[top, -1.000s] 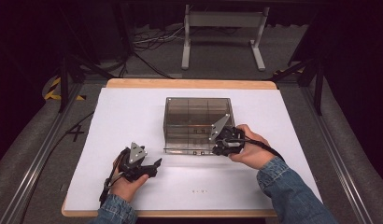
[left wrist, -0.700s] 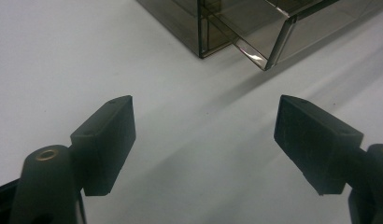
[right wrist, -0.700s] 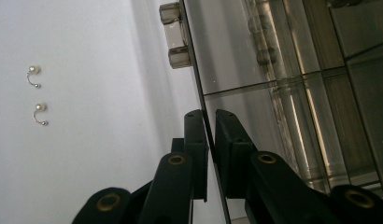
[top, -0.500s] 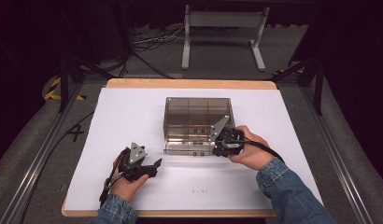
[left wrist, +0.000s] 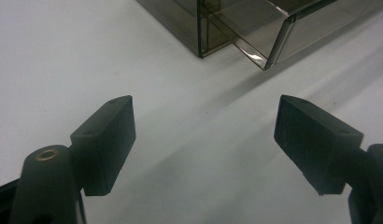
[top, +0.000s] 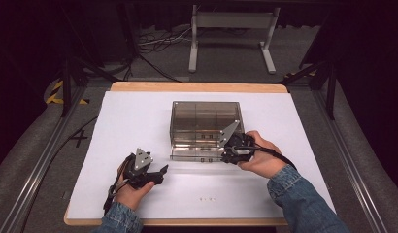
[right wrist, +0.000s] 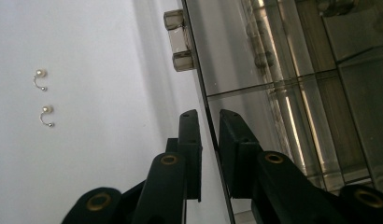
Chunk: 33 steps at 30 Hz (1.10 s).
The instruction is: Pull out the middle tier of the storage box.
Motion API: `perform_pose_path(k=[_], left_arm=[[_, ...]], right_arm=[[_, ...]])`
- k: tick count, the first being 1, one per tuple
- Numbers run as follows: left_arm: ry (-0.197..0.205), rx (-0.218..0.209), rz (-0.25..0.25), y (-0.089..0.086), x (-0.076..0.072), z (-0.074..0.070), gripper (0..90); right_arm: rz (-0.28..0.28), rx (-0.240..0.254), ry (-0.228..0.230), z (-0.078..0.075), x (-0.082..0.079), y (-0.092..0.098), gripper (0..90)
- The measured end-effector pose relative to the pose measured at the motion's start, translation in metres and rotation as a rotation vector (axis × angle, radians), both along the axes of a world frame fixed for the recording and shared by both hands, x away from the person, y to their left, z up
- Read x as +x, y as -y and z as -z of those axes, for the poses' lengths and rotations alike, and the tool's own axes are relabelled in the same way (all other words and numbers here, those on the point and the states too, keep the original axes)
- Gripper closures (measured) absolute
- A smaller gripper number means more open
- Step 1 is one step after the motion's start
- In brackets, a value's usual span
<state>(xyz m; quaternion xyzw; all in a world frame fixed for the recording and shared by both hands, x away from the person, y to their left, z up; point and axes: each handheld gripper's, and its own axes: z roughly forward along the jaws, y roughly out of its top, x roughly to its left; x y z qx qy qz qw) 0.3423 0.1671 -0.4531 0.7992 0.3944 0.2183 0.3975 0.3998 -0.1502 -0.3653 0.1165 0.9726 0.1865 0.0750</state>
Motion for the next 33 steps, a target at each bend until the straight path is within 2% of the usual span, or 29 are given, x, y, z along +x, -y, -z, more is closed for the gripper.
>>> perform_pose_path(k=[2, 3, 5, 7, 15, 26, 31, 33], left_arm=[[-0.001, 0.000, 0.000, 0.000, 0.000, 0.000, 21.2], [-0.002, -0.002, 0.000, 0.000, 0.000, 0.000, 21.2], [-0.001, 0.000, 0.000, 0.000, 0.000, 0.000, 21.2], [-0.001, -0.002, 0.000, 0.000, 0.000, 0.000, 21.2], [0.001, 0.001, 0.000, 0.000, 0.000, 0.000, 21.2], [-0.001, -0.001, -0.002, 0.000, 0.000, 0.000, 21.1], [-0.001, 0.000, -0.002, 0.000, 0.000, 0.000, 21.2], [-0.002, -0.001, -0.002, 0.000, 0.000, 0.000, 21.2]], right_arm=[[0.007, 0.011, 0.000, -0.003, -0.002, 0.001, 78.0], [-0.005, 0.032, 0.020, -0.007, -0.004, 0.002, 77.9], [-0.002, 0.032, 0.023, -0.008, -0.004, 0.003, 77.5], [0.018, 0.052, 0.038, -0.014, -0.007, 0.004, 76.8], [0.018, 0.086, 0.046, -0.020, -0.016, 0.006, 75.2], [0.024, 0.140, 0.019, -0.024, -0.028, 0.005, 74.6], [0.022, 0.160, 0.000, -0.020, -0.034, 0.002, 74.5], [0.018, 0.183, -0.014, -0.018, -0.039, -0.001, 74.6]])
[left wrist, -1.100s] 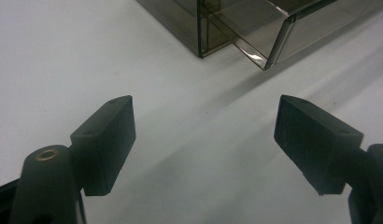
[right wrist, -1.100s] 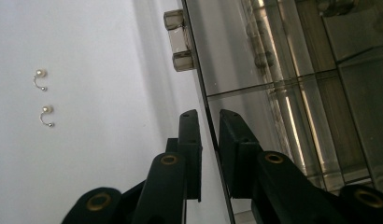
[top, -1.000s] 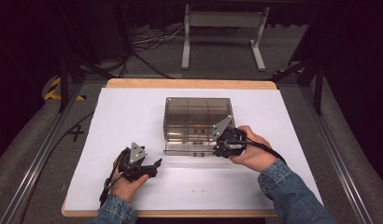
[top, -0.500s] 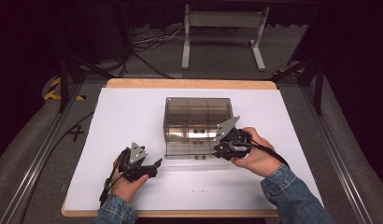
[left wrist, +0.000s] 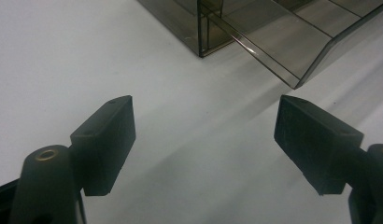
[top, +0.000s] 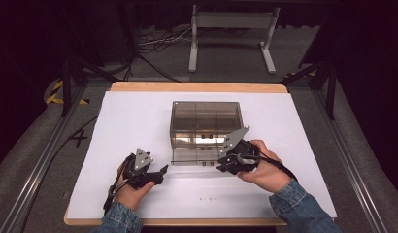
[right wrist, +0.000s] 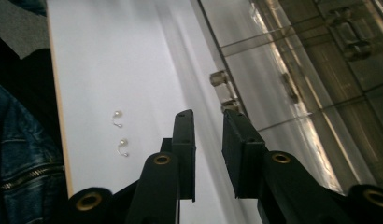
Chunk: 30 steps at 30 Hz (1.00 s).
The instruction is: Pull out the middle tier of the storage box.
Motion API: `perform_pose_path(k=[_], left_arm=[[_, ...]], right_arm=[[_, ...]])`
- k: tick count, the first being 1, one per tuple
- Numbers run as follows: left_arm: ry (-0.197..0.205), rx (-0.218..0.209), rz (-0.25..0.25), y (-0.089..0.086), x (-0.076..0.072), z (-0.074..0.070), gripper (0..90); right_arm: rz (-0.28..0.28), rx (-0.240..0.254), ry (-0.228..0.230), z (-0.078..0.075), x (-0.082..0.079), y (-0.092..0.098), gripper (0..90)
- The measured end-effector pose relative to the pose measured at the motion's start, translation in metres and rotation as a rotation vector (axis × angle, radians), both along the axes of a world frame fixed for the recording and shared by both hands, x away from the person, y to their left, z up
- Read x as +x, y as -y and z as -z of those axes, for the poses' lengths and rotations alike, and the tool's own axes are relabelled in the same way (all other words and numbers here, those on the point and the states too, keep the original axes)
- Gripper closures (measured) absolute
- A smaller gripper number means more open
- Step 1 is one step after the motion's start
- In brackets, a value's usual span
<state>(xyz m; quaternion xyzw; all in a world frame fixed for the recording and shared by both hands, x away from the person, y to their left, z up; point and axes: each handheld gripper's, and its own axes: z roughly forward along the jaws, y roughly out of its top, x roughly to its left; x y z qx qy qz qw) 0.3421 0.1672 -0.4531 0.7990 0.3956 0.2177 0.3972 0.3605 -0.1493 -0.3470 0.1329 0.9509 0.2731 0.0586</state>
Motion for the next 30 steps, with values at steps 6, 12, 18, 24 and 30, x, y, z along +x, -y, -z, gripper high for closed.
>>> perform_pose_path(k=[6, 12, 18, 24, 30], left_arm=[[0.003, -0.006, 0.006, 0.000, 0.000, 0.000, 21.1], [0.004, -0.007, 0.006, 0.000, 0.000, 0.000, 21.1], [0.003, -0.007, 0.006, 0.000, 0.000, 0.000, 21.1], [0.004, -0.002, 0.008, 0.000, 0.000, 0.000, 21.1], [0.003, -0.007, 0.005, 0.000, 0.000, 0.000, 21.2]], right_arm=[[-0.002, 0.016, -0.012, 0.002, -0.007, -0.004, 74.6], [-0.013, 0.036, -0.032, 0.005, -0.012, -0.008, 74.6], [-0.014, 0.054, -0.054, 0.008, -0.016, -0.013, 74.0], [-0.014, 0.066, -0.077, 0.015, -0.020, -0.017, 73.4], [-0.012, 0.099, -0.099, 0.019, -0.022, -0.018, 72.8]])
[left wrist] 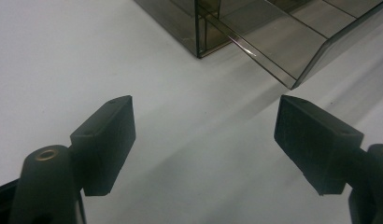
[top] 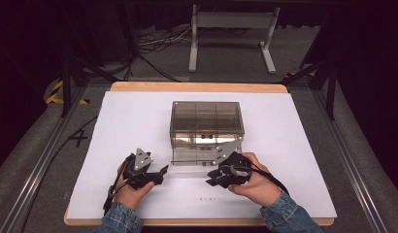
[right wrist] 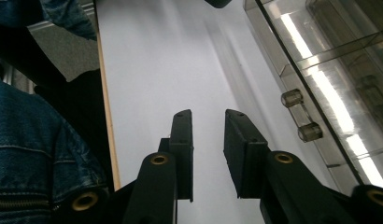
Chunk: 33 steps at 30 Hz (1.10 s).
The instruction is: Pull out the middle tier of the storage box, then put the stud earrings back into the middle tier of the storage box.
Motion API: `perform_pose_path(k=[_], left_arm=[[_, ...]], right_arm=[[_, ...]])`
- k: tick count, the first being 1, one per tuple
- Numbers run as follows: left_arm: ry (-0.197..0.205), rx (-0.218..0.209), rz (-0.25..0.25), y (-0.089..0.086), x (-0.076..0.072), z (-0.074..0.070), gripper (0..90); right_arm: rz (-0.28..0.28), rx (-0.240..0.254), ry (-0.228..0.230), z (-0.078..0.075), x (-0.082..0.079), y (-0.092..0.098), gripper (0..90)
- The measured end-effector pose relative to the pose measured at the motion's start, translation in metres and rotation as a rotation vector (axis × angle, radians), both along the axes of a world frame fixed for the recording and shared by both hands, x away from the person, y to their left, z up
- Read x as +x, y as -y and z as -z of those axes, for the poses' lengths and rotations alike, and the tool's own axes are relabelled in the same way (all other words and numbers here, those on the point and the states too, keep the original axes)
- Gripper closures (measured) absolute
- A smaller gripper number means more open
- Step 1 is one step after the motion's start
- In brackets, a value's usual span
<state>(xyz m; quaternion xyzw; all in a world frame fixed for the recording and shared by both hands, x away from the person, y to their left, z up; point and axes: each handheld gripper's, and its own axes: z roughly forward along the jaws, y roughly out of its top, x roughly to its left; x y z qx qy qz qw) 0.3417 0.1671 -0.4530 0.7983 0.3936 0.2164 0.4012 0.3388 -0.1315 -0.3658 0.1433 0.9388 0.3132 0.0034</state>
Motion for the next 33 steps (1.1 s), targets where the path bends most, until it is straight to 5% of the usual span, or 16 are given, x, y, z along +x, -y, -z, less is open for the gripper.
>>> perform_pose_path(k=[7, 33], left_arm=[[0.002, 0.007, 0.003, 0.000, 0.000, 0.000, 21.1], [0.001, 0.006, 0.005, 0.000, 0.000, 0.000, 21.1]], right_arm=[[0.015, 0.037, -0.013, 0.004, -0.003, 0.002, 72.6], [-0.040, -0.049, -0.065, 0.036, -0.009, -0.021, 72.6]])
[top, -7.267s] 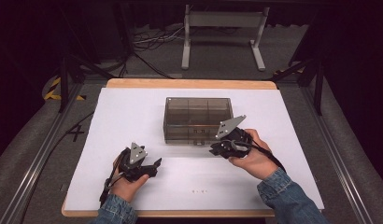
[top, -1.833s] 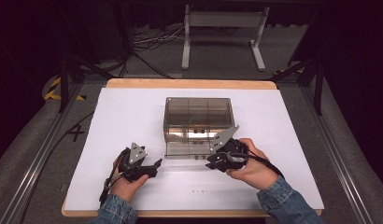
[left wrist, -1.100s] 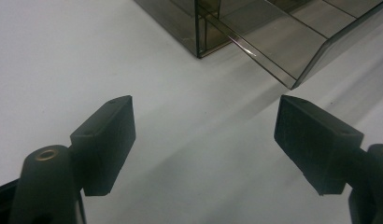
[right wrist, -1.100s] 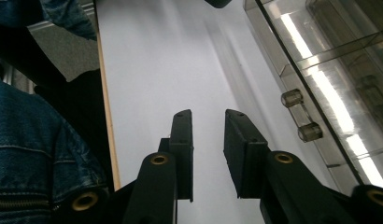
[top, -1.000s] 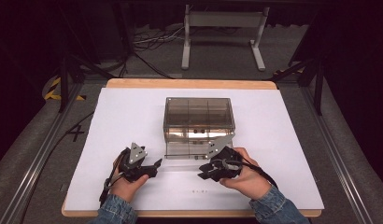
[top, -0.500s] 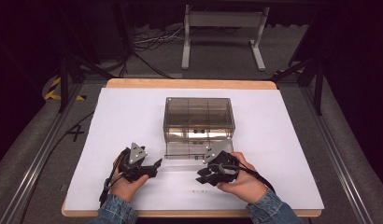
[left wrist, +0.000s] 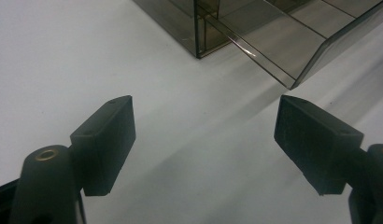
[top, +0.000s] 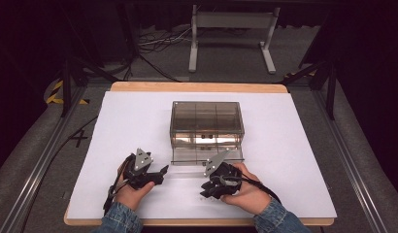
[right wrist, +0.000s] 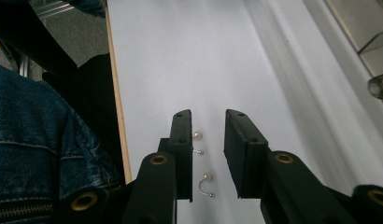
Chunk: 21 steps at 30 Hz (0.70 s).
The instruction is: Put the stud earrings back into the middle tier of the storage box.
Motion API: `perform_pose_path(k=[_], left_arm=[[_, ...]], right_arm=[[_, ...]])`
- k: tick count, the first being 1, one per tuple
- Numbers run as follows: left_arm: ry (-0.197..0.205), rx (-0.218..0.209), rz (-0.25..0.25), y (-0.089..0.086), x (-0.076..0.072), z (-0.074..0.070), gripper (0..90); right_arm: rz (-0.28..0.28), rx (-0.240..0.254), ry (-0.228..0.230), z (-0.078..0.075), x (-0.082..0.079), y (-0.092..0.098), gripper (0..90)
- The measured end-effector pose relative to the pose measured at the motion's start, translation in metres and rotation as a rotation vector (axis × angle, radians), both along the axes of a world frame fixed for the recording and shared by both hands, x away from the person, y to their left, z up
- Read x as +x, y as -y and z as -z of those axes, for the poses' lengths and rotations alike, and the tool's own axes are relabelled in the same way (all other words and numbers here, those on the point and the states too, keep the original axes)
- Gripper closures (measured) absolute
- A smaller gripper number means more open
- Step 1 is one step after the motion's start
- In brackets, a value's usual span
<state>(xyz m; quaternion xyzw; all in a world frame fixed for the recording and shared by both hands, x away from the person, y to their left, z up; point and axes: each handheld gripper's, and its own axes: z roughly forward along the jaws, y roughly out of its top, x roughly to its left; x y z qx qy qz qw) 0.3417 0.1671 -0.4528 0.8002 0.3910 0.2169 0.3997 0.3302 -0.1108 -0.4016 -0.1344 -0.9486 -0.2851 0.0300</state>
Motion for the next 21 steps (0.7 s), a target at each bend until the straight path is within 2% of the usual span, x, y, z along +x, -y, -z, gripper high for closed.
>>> perform_pose_path(k=[13, 21], left_arm=[[0.001, 0.002, 0.000, 0.000, 0.000, 0.000, 21.1], [-0.002, 0.002, 0.001, 0.000, 0.000, 0.000, 21.1]], right_arm=[[-0.013, -0.030, -0.018, 0.010, -0.003, -0.010, 72.9], [-0.029, -0.061, -0.004, 0.016, -0.003, -0.016, 73.9]])
